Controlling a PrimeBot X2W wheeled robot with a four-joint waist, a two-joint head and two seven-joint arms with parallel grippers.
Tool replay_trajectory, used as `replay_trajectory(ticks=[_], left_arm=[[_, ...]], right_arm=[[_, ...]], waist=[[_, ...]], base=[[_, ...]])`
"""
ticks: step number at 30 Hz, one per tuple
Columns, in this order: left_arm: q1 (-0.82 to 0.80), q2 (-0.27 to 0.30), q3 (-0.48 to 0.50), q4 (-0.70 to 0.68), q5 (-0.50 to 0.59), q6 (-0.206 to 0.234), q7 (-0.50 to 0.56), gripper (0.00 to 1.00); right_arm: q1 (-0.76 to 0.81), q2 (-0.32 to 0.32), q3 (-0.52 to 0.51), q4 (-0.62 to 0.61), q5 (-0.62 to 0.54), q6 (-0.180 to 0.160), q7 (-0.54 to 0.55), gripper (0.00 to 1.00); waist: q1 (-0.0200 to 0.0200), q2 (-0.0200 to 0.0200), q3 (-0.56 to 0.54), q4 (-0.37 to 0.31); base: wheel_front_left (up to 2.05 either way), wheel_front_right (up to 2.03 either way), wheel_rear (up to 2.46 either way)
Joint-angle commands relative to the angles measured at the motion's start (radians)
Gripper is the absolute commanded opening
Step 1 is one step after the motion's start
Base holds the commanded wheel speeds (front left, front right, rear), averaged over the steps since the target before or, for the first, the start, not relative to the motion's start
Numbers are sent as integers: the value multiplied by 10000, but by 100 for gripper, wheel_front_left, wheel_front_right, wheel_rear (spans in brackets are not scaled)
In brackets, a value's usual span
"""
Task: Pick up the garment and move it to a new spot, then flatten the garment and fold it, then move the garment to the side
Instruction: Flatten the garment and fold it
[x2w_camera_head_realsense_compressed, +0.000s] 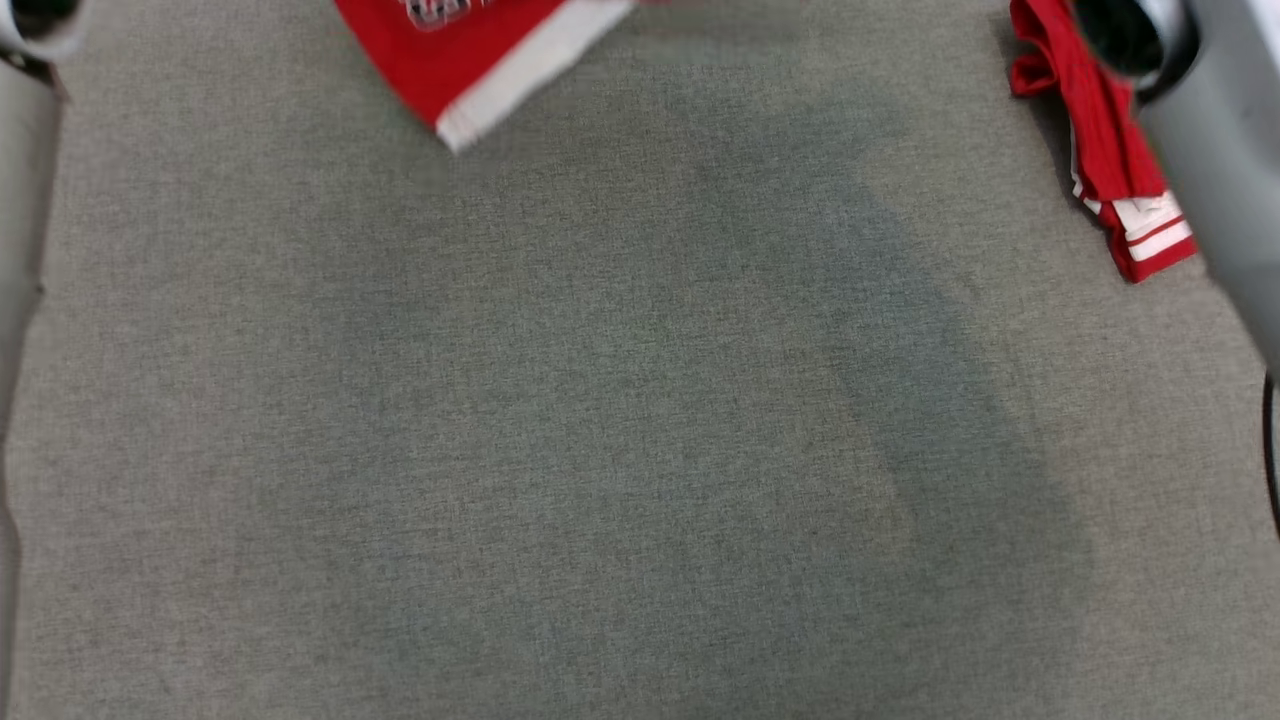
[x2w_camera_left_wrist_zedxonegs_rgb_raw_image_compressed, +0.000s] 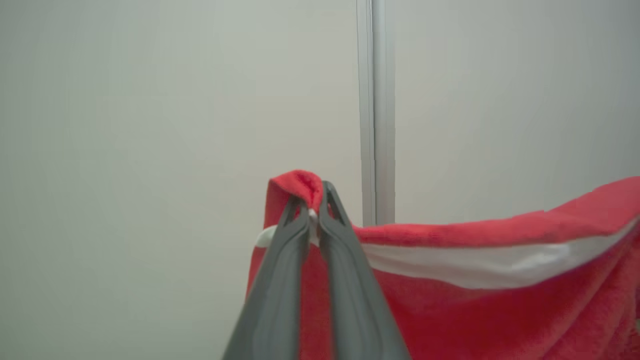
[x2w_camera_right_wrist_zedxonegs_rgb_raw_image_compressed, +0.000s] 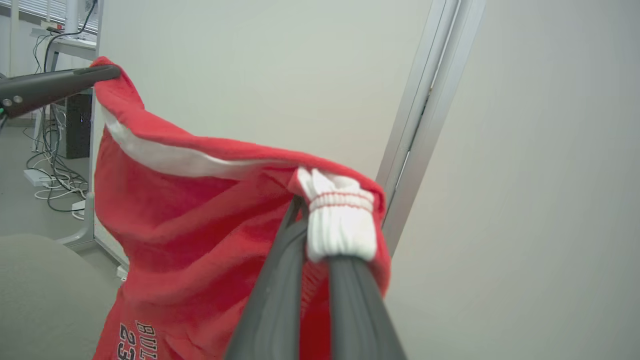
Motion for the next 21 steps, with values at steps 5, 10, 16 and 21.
replay_trajectory(ticks=[5, 10, 16, 21], left_arm=[[-796, 0, -302, 311, -309, -7, -319, 0], [-521, -92, -680, 377, -535, -7, -468, 0], [472, -134, -776, 262, -739, -7, -571, 0], [3205, -70, 163, -665, -624, 52, -583, 0]], right_arm=[[-1036, -96, 361, 658, 330, 1, -67, 0], [-574, -340, 849, 497, 489, 1, -72, 0], [741, -682, 1162, -118, 539, -1, -68, 0], [3178, -854, 1415, -1337, 639, 1, -69, 0]], waist=[[-3, 0, 97, 140], [-3, 0, 373, 377], [-3, 0, 455, 506], [-3, 0, -57, 451]], base=[[0, 0, 0], [0, 0, 0], [0, 0, 0], [0, 0, 0]])
